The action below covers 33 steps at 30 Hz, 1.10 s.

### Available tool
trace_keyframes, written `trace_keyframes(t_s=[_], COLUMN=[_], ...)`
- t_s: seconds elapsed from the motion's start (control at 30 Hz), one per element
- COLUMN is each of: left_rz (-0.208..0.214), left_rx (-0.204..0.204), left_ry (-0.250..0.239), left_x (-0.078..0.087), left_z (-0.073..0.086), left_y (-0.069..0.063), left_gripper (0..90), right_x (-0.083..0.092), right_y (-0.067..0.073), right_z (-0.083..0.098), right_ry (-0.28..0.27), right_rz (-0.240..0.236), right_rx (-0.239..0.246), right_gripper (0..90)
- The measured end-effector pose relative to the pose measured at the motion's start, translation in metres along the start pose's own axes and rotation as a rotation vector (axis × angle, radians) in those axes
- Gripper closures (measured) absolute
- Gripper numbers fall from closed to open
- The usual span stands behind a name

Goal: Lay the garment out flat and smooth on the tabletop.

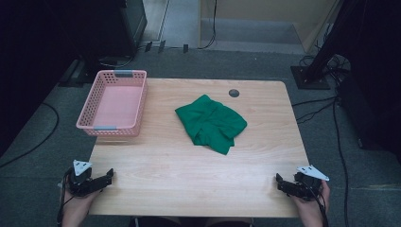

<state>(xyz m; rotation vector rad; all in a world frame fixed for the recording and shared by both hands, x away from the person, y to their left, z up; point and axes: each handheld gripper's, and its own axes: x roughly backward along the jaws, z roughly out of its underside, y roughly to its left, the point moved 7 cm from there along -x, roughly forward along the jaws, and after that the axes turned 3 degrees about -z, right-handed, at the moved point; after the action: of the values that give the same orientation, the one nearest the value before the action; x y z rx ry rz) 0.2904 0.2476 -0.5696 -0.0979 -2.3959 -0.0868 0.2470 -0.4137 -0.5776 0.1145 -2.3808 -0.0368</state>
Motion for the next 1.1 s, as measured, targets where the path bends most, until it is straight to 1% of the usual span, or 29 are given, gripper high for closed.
trace_keyframes(t_s=[0.3, 0.5, 0.7, 0.8, 0.87, 0.9, 1.1], left_rz=[0.0, 0.001, 0.002, 0.002, 0.002, 0.002, 0.003], left_rx=[0.0, 0.0, 0.0, 0.001, 0.001, 0.001, -0.002], left_ry=[0.0, 0.0, 0.0, -0.001, -0.001, -0.001, 0.0], left_x=[0.0, 0.0, -0.001, -0.001, -0.001, -0.001, -0.001], left_z=[0.0, 0.0, -0.001, -0.001, -0.001, -0.001, -0.001], left_y=[0.0, 0.0, 0.0, 0.0, 0.0, 0.0, 0.0], left_gripper=[10.2, 10.2, 10.2, 10.3, 10.2, 10.2, 10.2], right_x=[-0.001, -0.001, 0.0, 0.001, 0.002, 0.002, -0.001], right_y=[0.001, 0.006, 0.011, 0.015, 0.017, 0.022, 0.04], right_z=[0.0, 0.0, 0.0, -0.004, -0.006, -0.011, -0.025], right_ry=[0.004, 0.009, 0.02, -0.01, -0.019, -0.029, -0.044], right_rz=[0.009, 0.022, 0.01, -0.011, -0.01, -0.011, -0.041], right_rx=[-0.006, -0.02, -0.013, -0.017, -0.014, 0.003, 0.026], right_gripper=[1.9, 0.3, 1.3, 1.3, 1.3, 1.3, 1.3])
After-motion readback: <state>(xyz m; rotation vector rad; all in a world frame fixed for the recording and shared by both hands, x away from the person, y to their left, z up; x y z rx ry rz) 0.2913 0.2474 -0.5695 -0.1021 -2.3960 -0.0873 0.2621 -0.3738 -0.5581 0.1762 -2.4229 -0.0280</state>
